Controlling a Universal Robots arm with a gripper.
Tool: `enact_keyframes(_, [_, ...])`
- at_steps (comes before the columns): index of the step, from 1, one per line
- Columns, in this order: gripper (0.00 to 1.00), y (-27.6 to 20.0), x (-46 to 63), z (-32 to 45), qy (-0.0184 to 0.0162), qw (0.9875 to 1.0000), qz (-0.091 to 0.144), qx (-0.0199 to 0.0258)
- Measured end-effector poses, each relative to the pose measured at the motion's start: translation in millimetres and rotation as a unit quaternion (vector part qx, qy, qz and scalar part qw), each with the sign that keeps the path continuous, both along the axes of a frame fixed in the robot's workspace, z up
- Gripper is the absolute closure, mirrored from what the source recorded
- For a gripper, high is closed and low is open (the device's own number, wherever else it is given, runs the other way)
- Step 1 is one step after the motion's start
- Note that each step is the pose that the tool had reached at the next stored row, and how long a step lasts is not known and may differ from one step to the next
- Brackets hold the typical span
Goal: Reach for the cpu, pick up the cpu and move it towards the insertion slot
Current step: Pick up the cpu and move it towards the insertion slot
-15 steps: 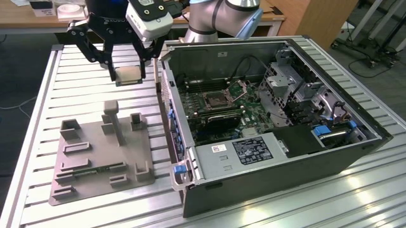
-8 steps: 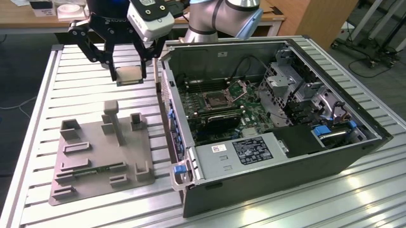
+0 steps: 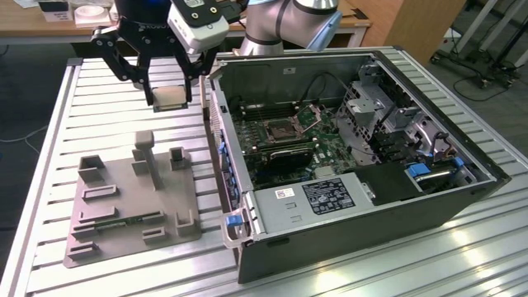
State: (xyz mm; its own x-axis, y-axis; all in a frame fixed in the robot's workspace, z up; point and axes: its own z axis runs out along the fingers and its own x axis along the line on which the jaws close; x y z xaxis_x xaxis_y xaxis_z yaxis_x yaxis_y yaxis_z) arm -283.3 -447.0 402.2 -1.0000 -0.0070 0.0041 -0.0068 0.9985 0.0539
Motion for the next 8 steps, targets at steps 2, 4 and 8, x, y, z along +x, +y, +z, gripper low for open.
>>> enact_keyframes(2, [0.46, 0.0, 0.7, 0.0, 0.0, 1.0, 0.0, 0.0])
enact_keyframes(4, [0.46, 0.0, 1.4, 0.0, 0.0, 1.0, 0.0, 0.0])
enact_keyframes(8, [0.46, 0.0, 2.6, 0.0, 0.0, 1.0, 0.0, 0.0])
